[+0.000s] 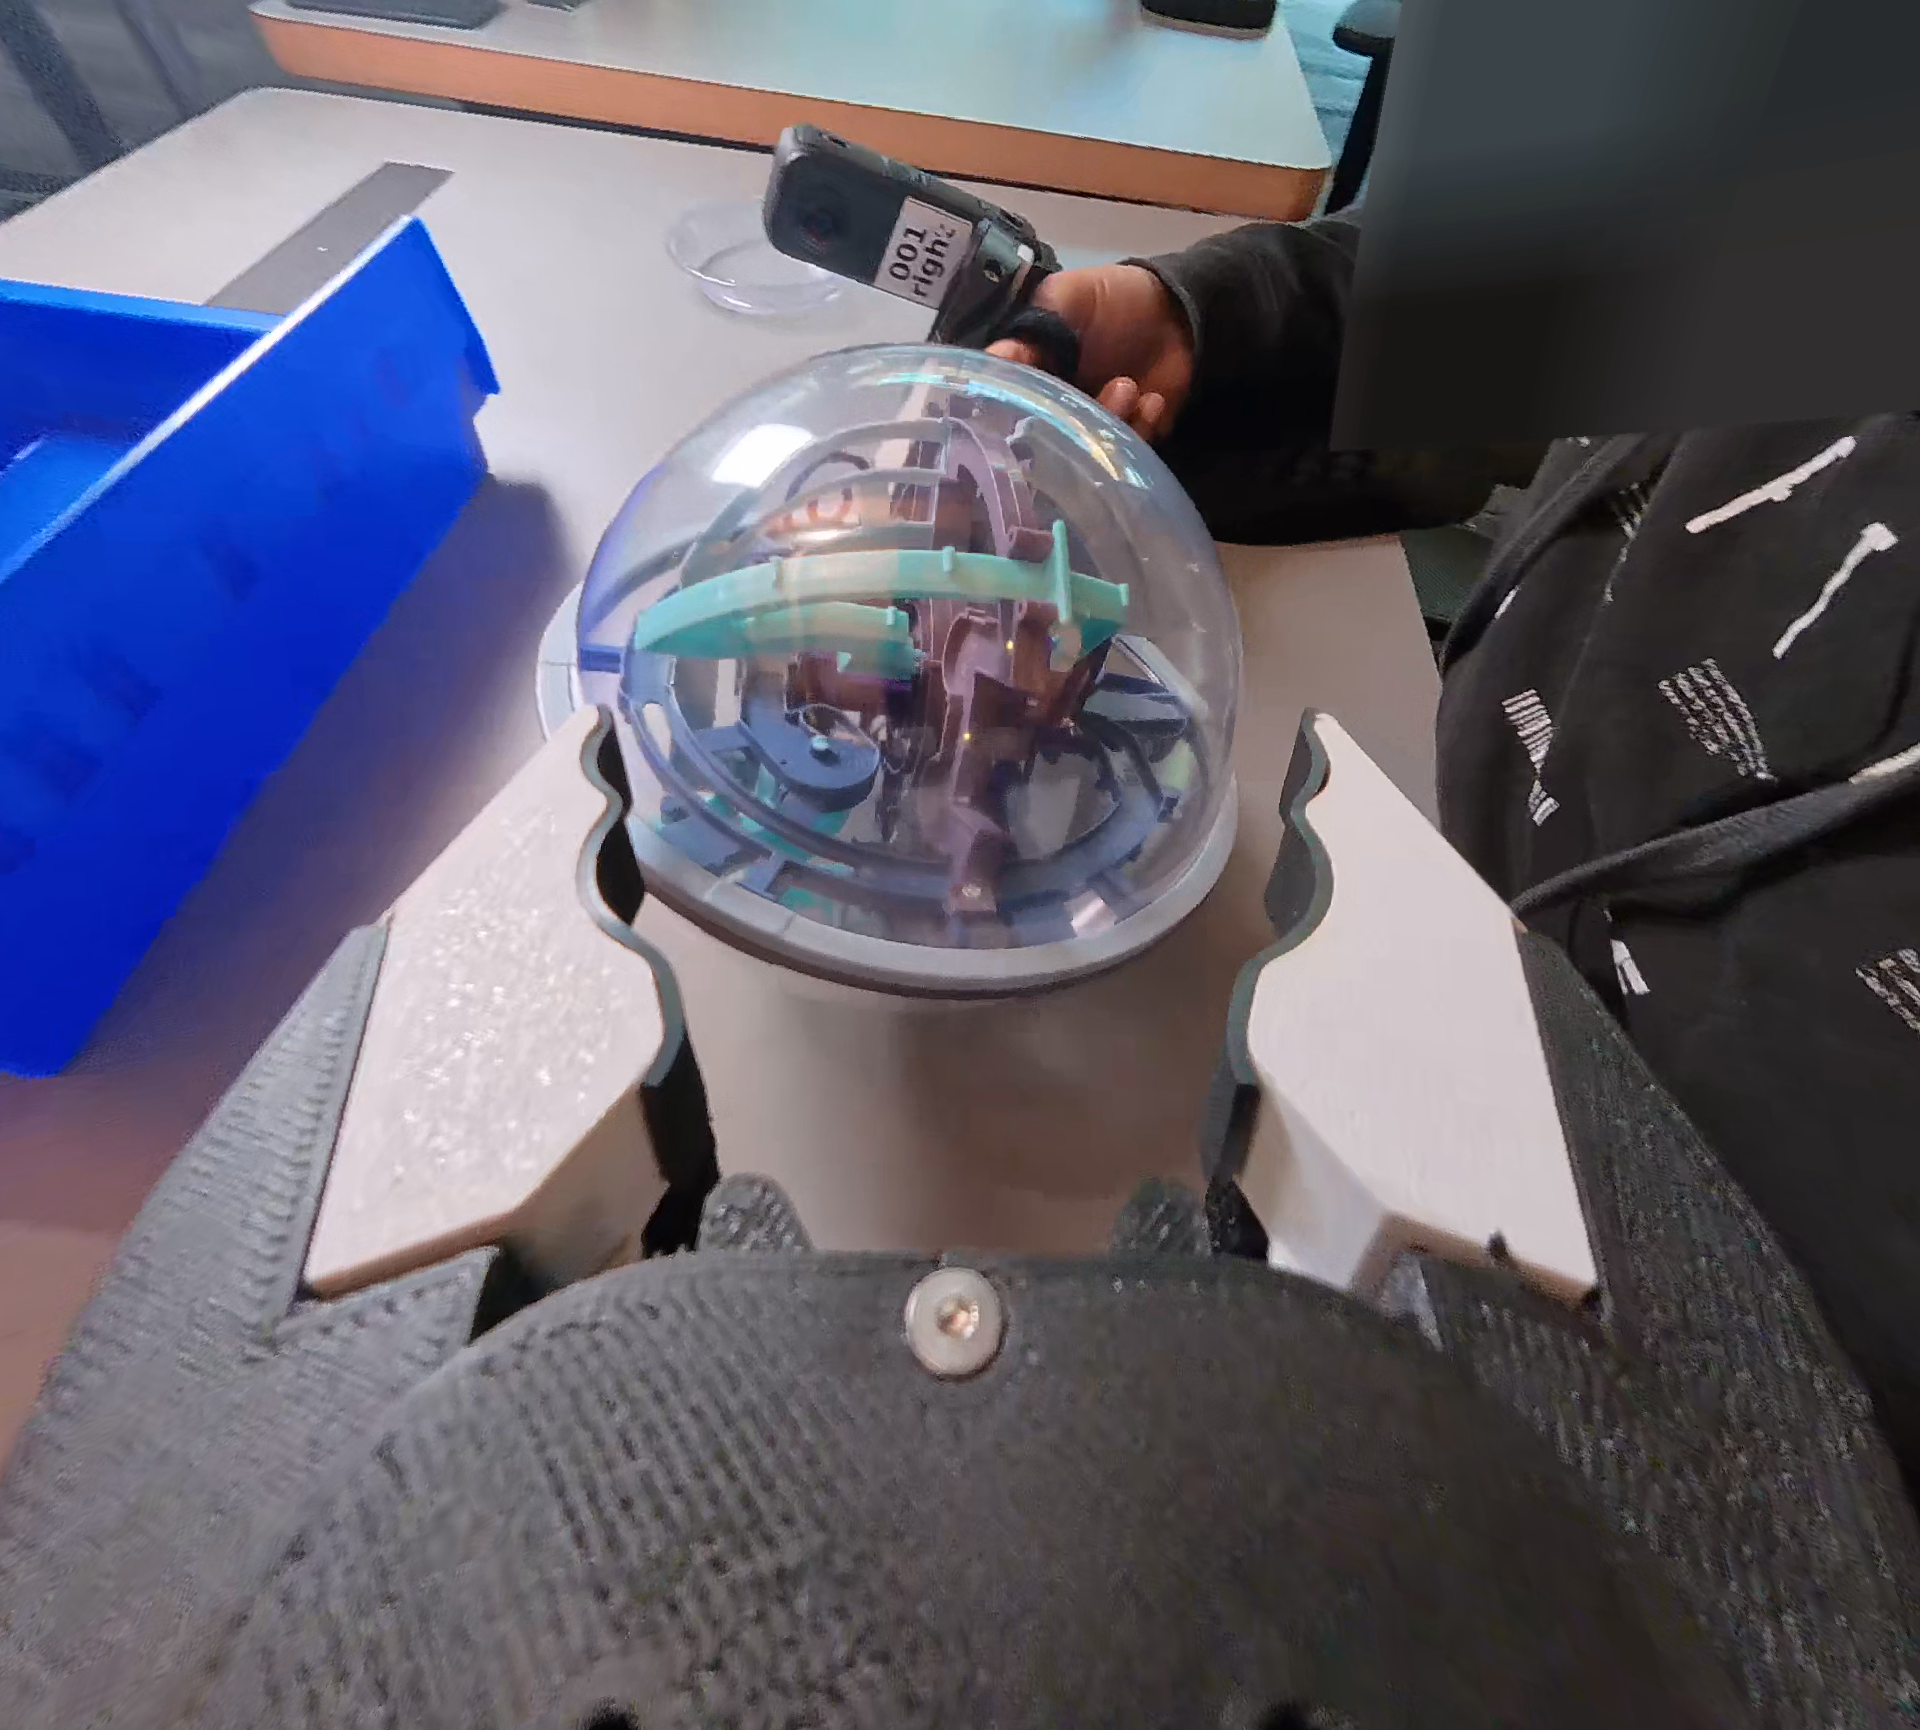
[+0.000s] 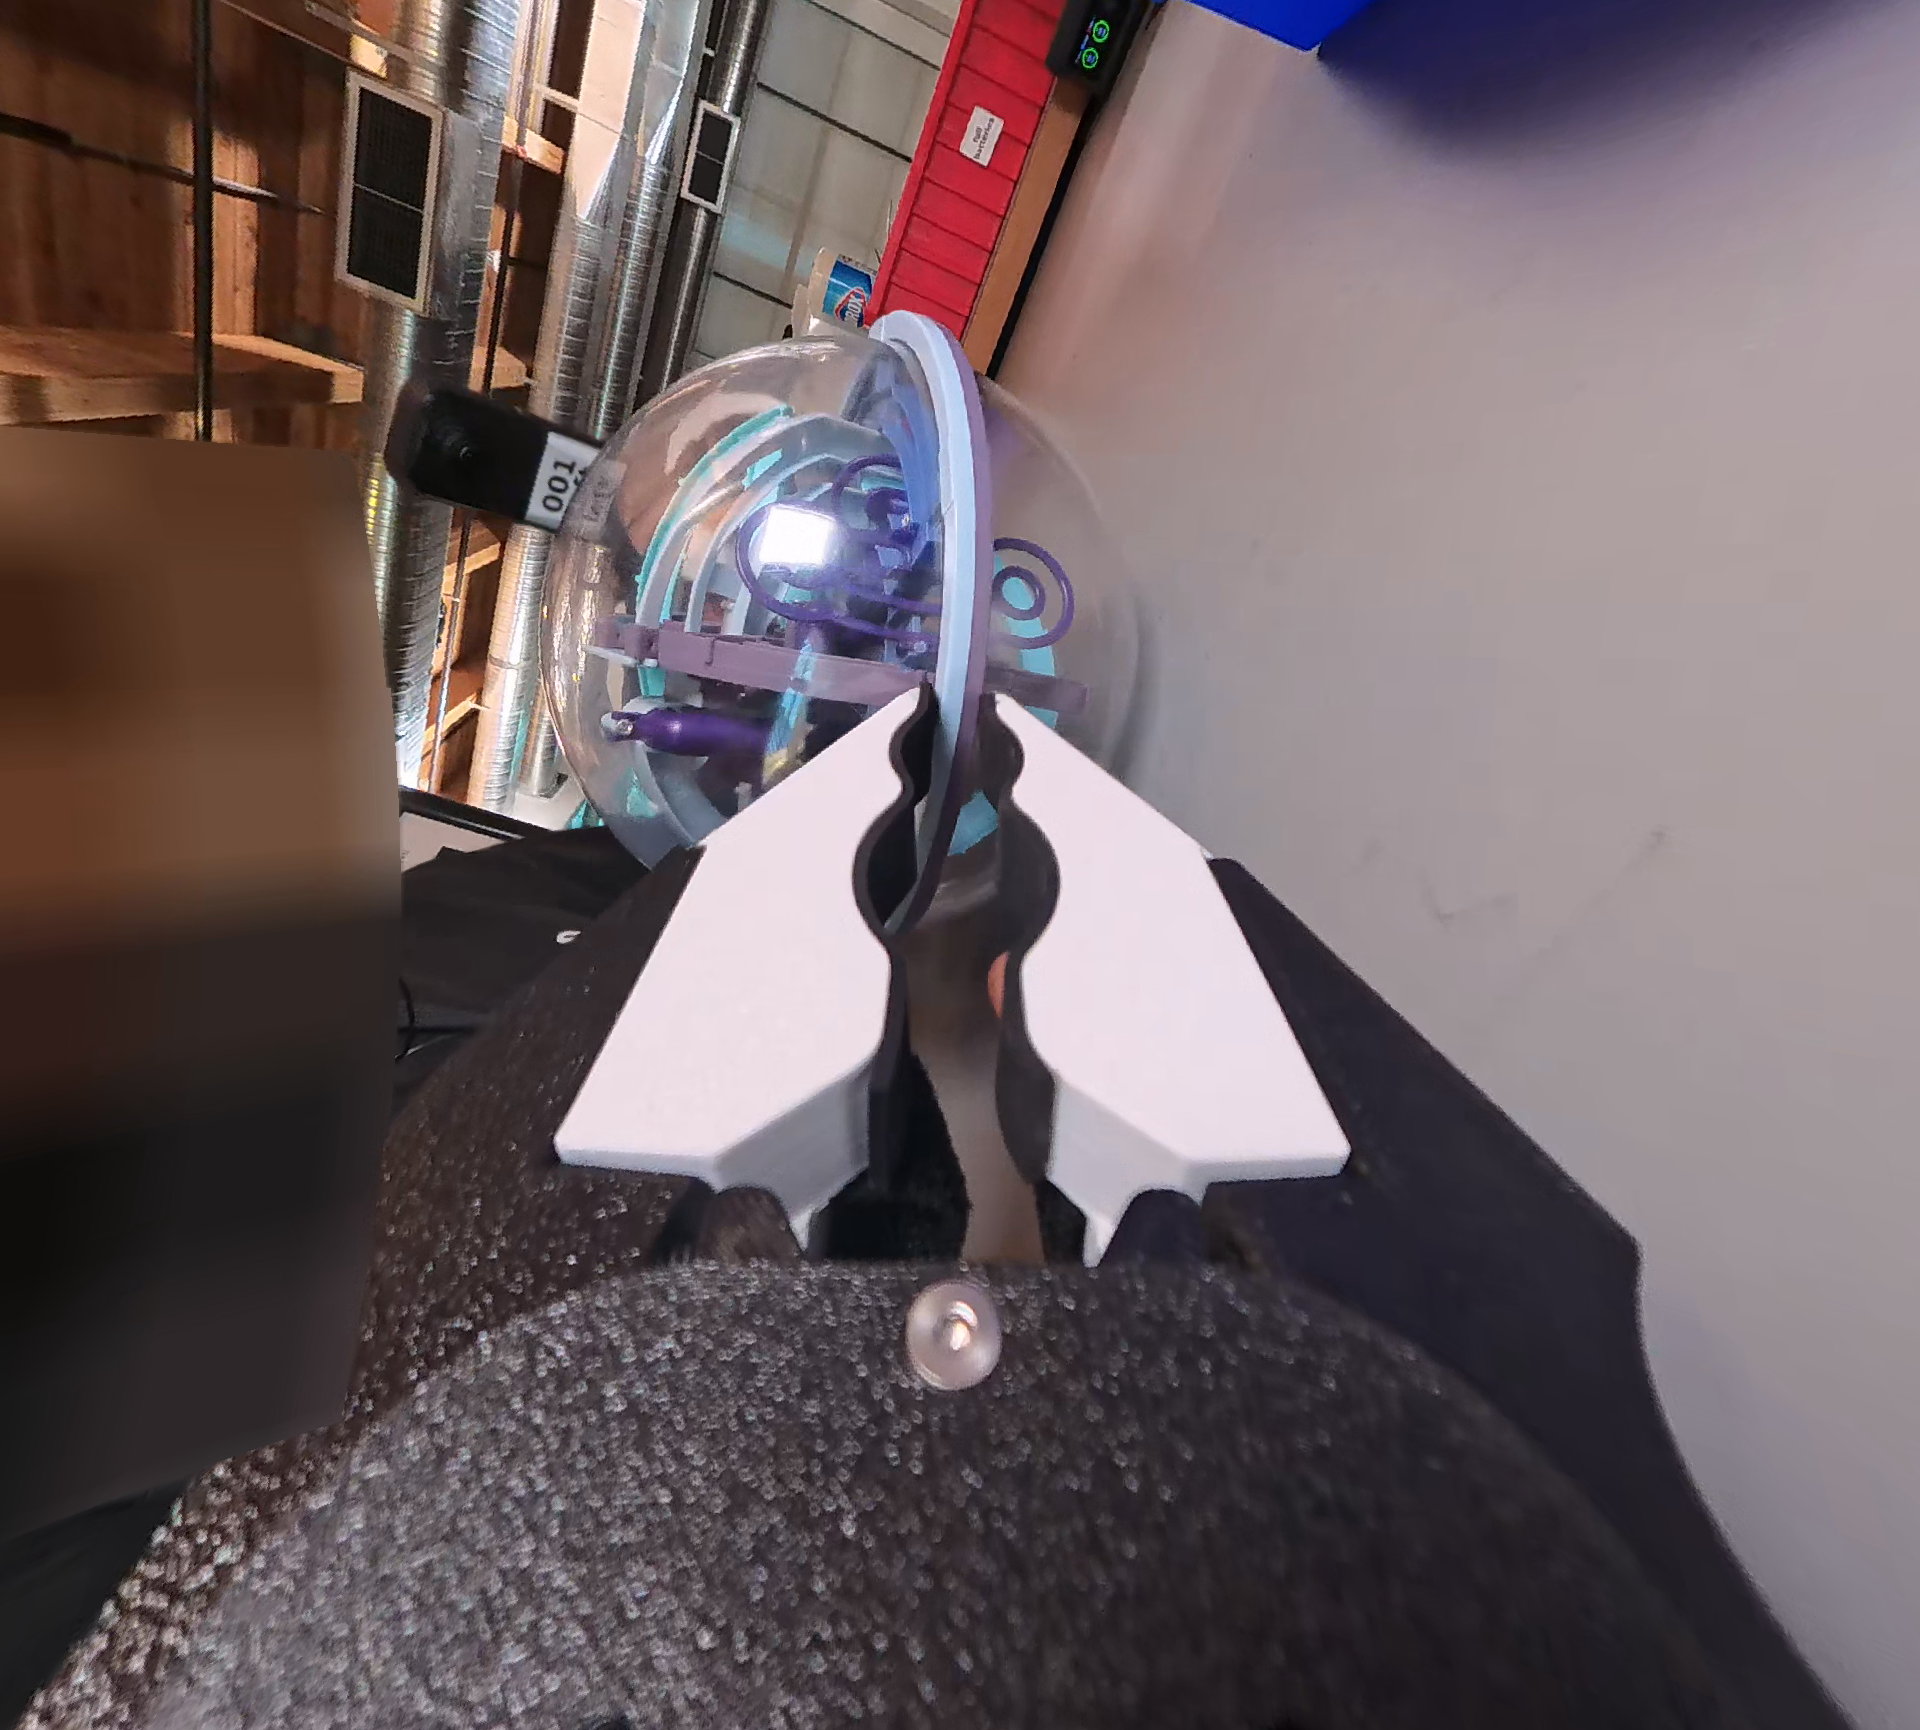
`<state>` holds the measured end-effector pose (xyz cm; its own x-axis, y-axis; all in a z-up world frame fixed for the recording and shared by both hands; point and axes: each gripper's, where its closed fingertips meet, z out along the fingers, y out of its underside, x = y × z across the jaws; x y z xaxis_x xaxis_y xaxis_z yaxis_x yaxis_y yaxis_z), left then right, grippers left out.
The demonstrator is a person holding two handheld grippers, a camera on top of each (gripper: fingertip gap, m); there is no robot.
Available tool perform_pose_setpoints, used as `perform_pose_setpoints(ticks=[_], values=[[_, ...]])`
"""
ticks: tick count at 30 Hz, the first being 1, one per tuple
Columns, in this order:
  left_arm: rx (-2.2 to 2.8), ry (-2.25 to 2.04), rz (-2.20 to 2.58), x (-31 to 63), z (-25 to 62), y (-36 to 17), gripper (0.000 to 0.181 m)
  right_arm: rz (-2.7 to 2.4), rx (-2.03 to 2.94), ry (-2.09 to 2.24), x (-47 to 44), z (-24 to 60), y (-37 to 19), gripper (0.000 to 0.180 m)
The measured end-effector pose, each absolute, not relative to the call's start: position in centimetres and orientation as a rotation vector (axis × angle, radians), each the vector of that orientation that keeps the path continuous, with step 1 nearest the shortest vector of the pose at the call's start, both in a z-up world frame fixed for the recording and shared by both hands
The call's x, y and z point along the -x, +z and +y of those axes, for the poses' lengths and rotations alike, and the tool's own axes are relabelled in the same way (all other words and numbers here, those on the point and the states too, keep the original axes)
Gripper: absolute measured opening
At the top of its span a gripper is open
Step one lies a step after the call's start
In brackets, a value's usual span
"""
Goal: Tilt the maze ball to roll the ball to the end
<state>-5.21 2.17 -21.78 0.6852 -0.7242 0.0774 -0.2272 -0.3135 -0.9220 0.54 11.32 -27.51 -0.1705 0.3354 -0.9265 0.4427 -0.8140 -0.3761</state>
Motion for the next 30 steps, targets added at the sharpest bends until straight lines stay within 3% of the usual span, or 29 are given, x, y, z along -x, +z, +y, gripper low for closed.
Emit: perform_pose_setpoints(ticks=[6, 20, 30], values=[[1.849, -0.515, 0.704, 4.7, 2.1, -21.7, 0.124, 0.911, -2.003, -2.161, -0.5, 11.5, -27.6, 0.006], [1.849, -0.336, 0.731, 4.0, 2.9, -23.2, 0.143, 0.920, -2.020, -2.170, -0.6, 11.4, -27.6, 0.006], [1.831, -0.237, 0.726, 4.5, 3.5, -23.8, 0.138, 0.962, -2.003, -2.186, -0.7, 11.1, -27.4, 0.006]])
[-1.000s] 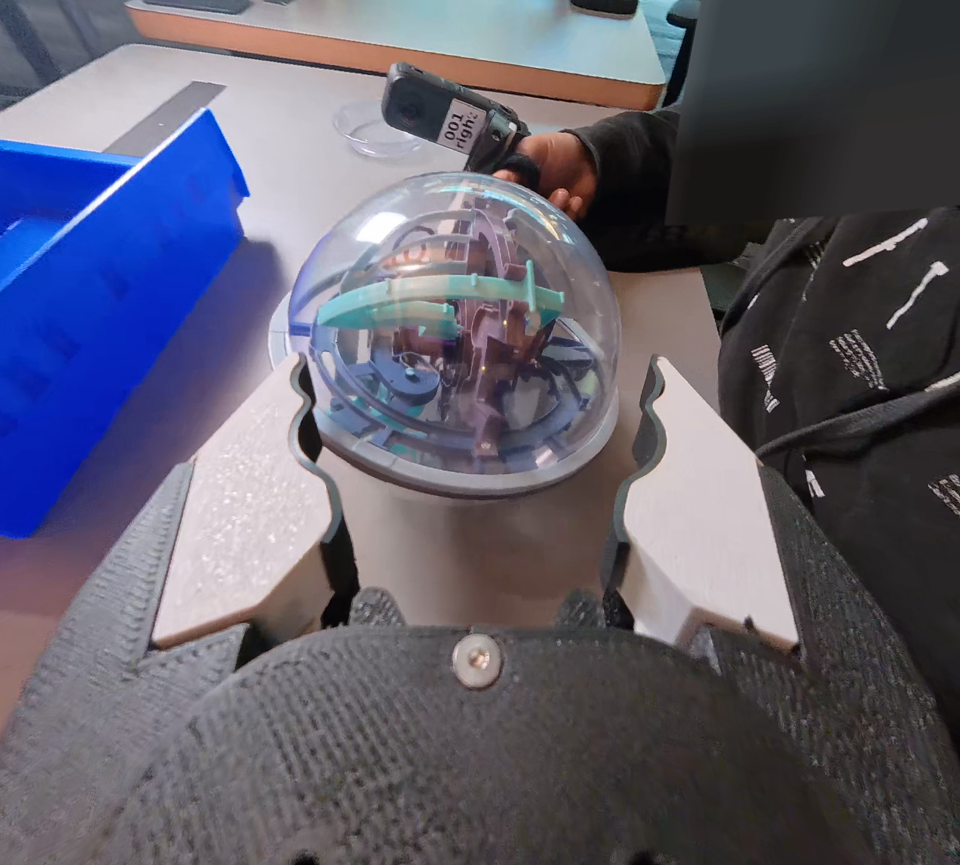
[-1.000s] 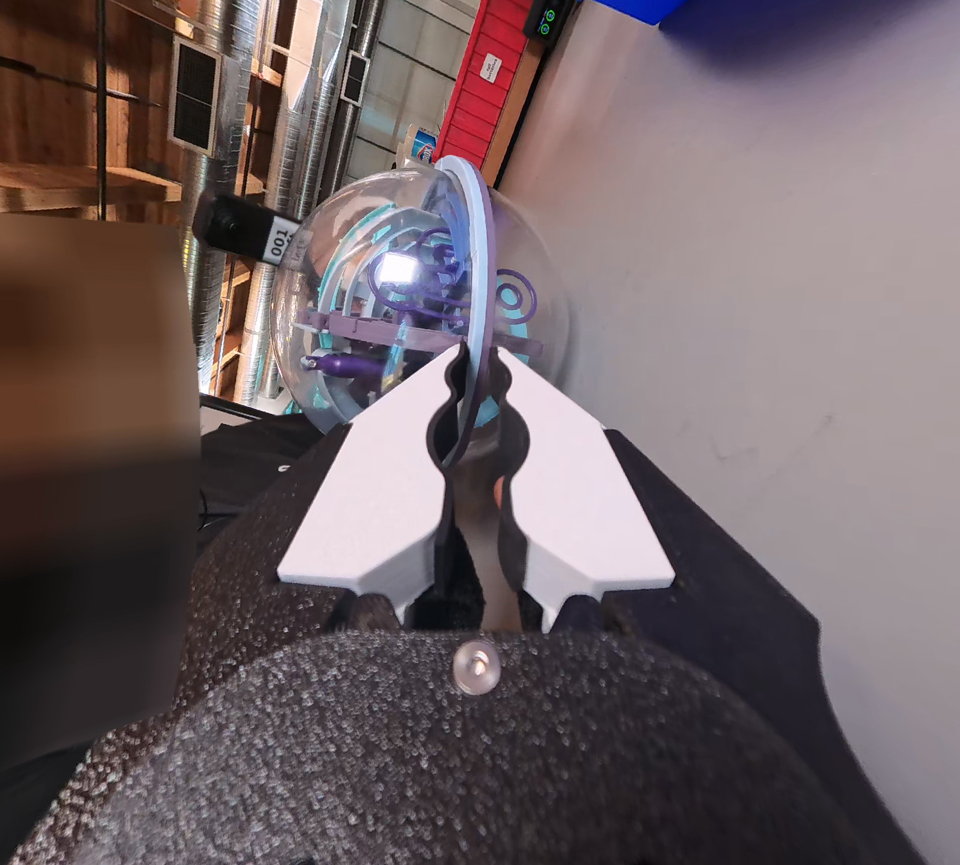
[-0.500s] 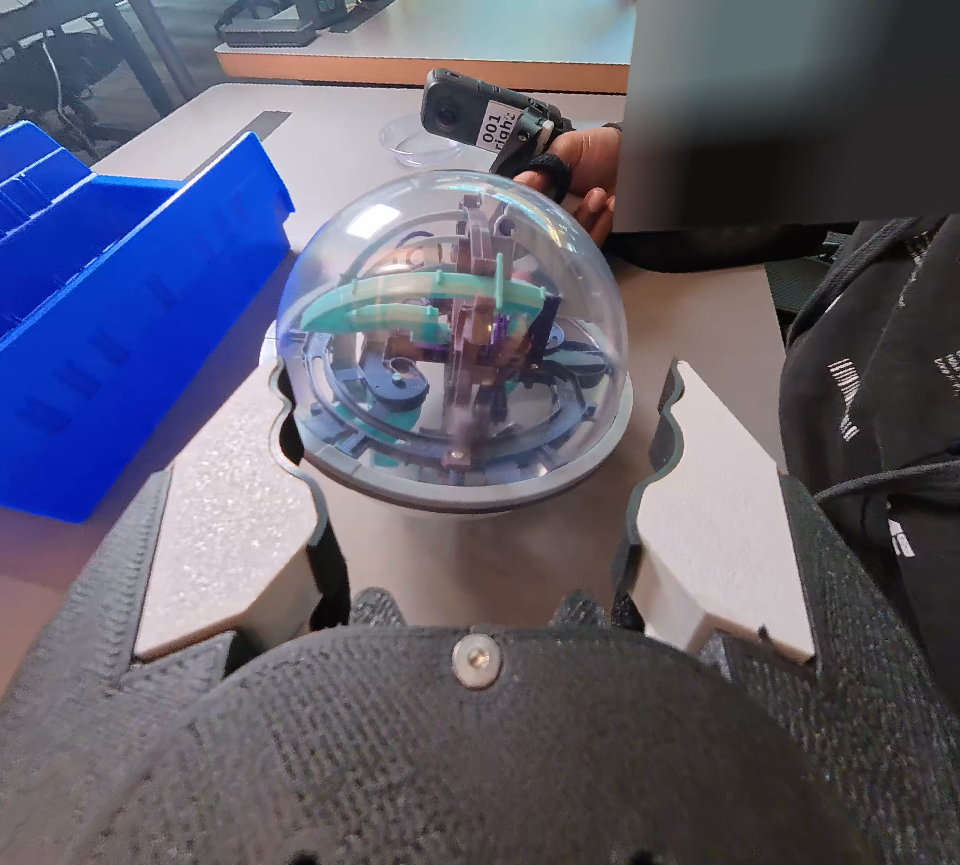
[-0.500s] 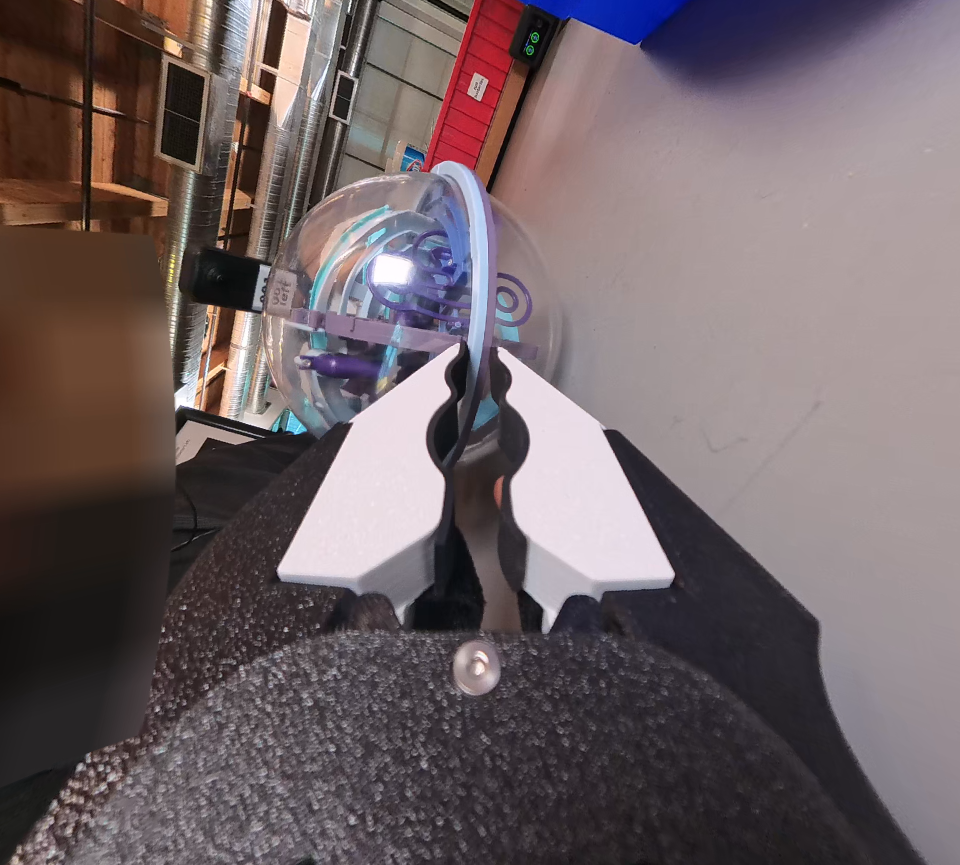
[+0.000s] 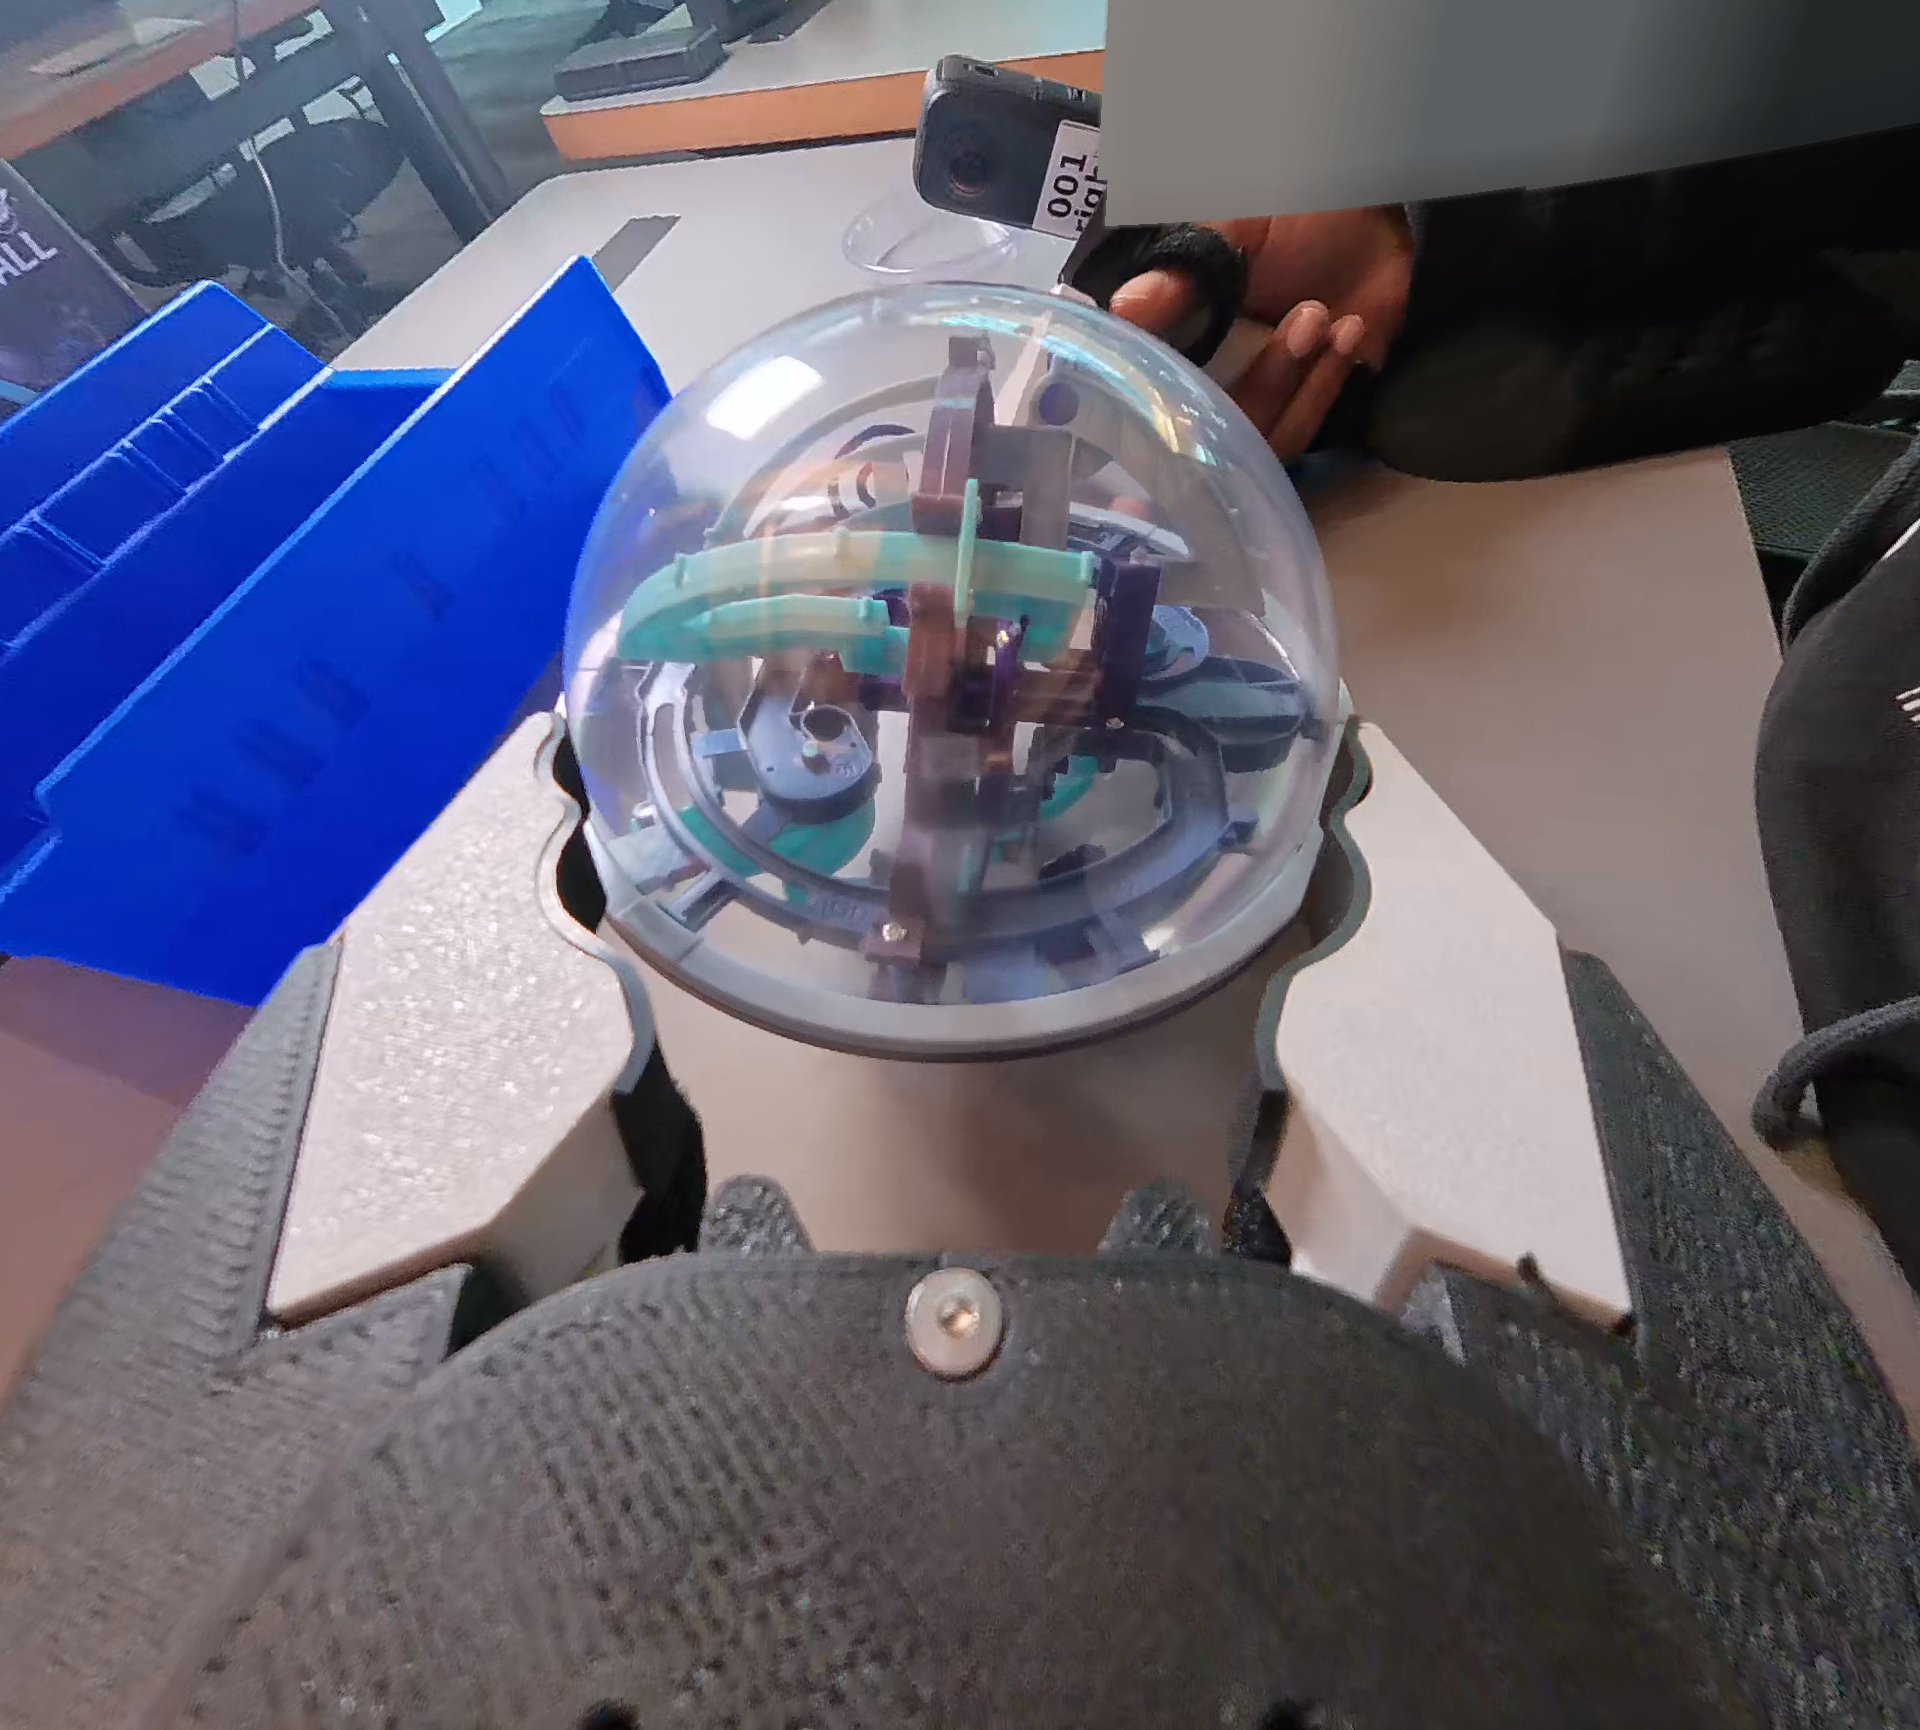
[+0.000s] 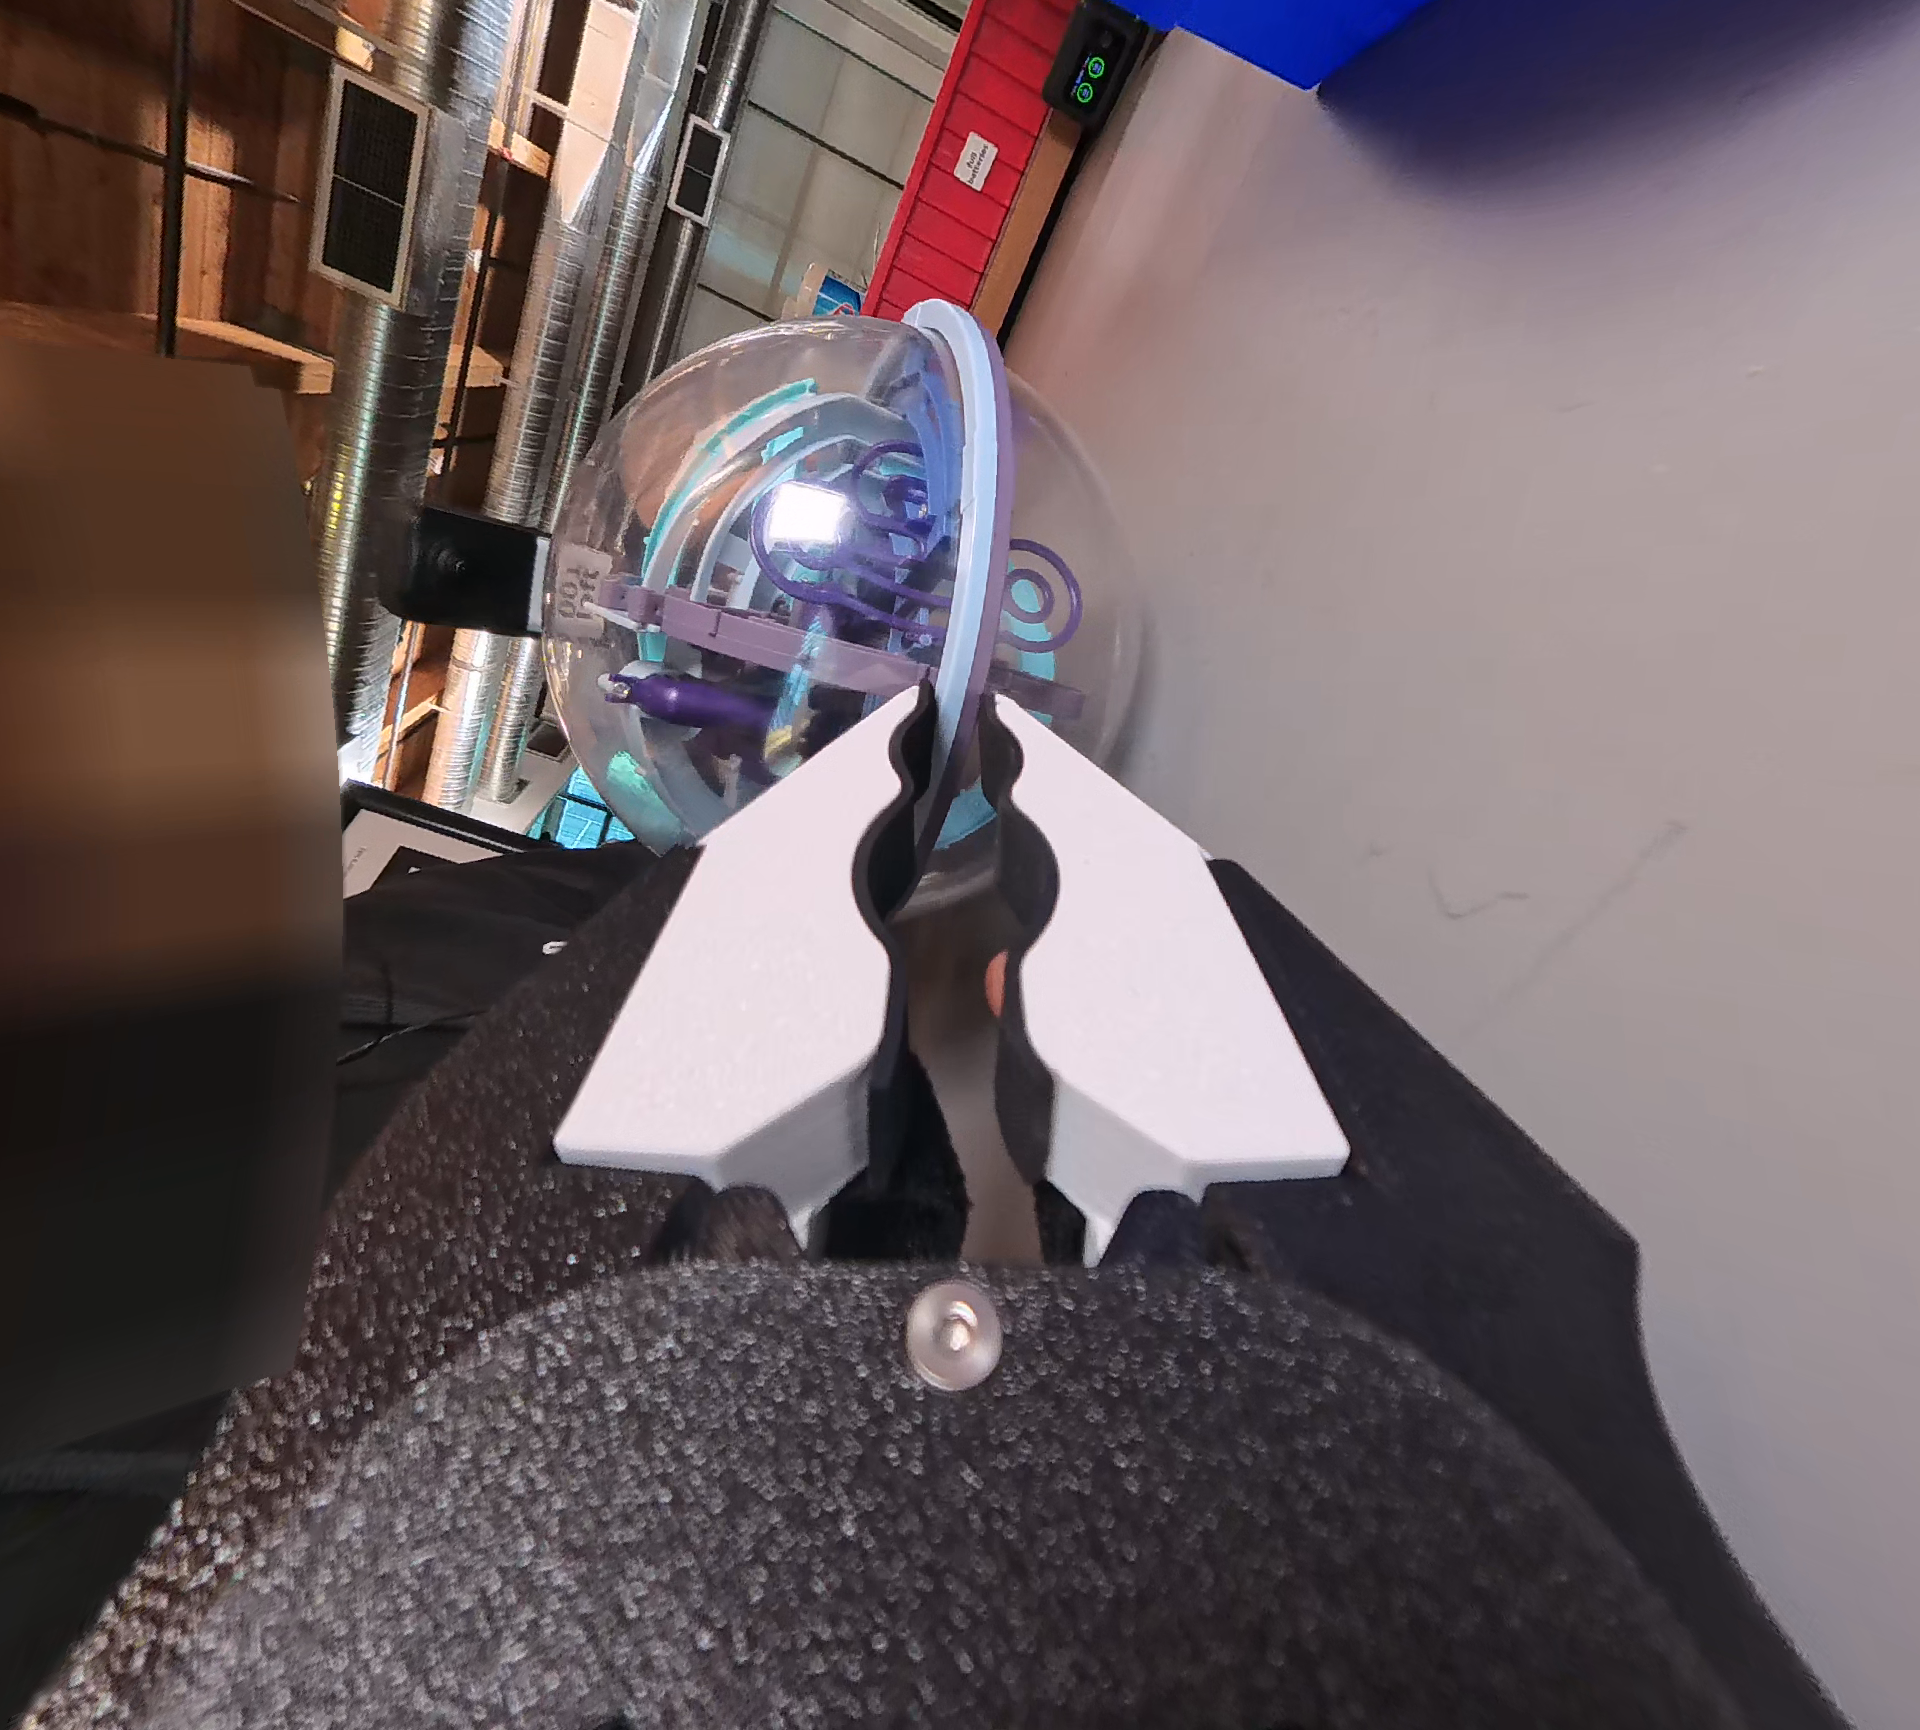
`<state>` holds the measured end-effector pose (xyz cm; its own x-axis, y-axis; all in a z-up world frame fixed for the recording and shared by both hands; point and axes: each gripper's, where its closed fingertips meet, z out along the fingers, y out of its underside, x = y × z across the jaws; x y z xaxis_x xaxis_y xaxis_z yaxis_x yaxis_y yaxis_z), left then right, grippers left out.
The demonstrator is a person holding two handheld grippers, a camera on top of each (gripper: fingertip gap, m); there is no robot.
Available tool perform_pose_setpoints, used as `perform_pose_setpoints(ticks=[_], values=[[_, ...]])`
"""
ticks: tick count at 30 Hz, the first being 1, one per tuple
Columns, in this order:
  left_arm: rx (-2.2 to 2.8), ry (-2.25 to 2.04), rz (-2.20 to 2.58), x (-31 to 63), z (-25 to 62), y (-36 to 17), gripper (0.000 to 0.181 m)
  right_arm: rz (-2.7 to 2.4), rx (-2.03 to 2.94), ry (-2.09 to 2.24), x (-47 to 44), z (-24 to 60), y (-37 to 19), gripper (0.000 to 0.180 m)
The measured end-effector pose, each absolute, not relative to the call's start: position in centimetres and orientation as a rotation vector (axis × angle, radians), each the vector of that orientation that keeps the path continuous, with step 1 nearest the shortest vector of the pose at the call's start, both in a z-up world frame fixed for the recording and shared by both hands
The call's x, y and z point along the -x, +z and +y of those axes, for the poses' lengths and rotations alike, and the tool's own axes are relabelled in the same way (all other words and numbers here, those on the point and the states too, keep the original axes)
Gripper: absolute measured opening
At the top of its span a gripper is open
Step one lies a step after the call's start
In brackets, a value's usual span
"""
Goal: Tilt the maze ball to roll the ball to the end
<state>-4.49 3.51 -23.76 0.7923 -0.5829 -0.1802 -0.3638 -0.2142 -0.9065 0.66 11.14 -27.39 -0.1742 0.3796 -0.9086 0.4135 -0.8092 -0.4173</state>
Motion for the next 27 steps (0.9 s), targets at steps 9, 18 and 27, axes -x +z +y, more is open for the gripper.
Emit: perform_pose_setpoints(ticks=[9, 18, 27], values=[[1.774, -0.226, 0.729, 4.6, 3.3, -23.8, 0.138, 1.072, -2.015, -2.213, -0.7, 10.9, -27.1, 0.006], [1.723, -0.217, 0.744, 4.7, 3.4, -24.0, 0.146, 1.363, -1.978, -2.223, -0.8, 9.4, -26.9, 0.006], [1.662, -0.234, 0.754, 4.7, 3.5, -24.0, 0.147, 1.569, -1.957, -2.255, -1.0, 9.3, -26.5, 0.006]])
